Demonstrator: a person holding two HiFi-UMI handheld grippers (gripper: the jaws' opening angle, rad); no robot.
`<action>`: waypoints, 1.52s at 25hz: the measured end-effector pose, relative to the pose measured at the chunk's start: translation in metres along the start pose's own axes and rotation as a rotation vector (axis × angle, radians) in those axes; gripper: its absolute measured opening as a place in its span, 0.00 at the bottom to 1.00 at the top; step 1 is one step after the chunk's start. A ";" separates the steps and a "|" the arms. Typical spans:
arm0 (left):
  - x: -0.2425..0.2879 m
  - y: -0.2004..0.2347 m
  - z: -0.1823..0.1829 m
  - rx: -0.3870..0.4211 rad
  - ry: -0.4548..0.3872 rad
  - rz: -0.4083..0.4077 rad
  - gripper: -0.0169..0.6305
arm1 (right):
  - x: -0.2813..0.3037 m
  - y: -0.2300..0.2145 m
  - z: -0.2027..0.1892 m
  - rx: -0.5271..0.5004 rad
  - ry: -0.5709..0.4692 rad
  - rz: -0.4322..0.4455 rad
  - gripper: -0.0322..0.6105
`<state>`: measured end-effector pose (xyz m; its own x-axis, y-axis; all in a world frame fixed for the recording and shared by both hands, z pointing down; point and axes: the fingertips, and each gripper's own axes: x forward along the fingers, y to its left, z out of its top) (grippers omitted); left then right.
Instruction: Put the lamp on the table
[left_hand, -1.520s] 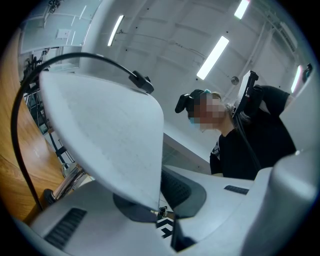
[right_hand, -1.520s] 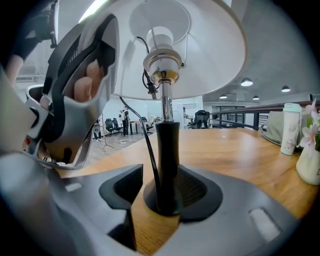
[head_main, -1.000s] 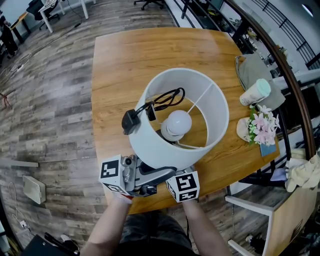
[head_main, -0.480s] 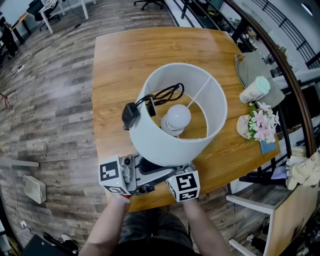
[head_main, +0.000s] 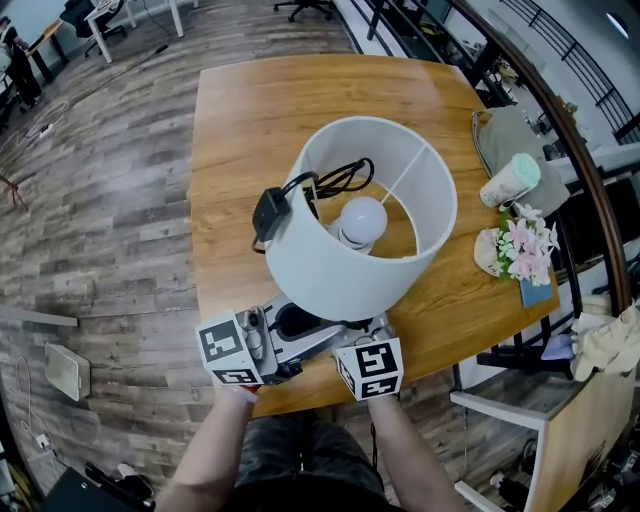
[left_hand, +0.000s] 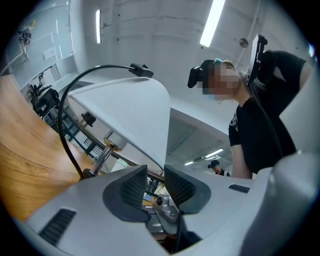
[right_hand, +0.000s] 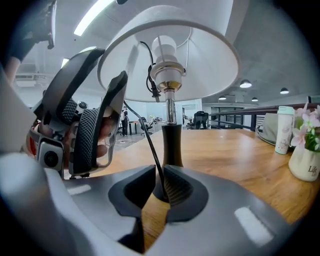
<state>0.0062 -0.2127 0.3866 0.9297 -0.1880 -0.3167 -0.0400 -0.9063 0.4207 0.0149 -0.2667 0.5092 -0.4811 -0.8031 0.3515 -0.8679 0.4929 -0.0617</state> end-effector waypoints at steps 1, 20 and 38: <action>0.000 0.000 -0.003 0.005 0.014 0.008 0.15 | -0.001 0.000 0.000 0.001 0.000 -0.004 0.14; -0.028 0.022 -0.047 0.056 0.147 0.291 0.11 | -0.023 0.006 -0.011 0.019 0.000 -0.032 0.15; -0.057 0.018 -0.046 0.135 0.102 0.624 0.02 | -0.068 0.022 0.016 -0.021 -0.124 -0.002 0.06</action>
<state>-0.0304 -0.2013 0.4512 0.7466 -0.6642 0.0383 -0.6239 -0.6790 0.3869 0.0266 -0.2068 0.4689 -0.4921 -0.8388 0.2330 -0.8667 0.4971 -0.0409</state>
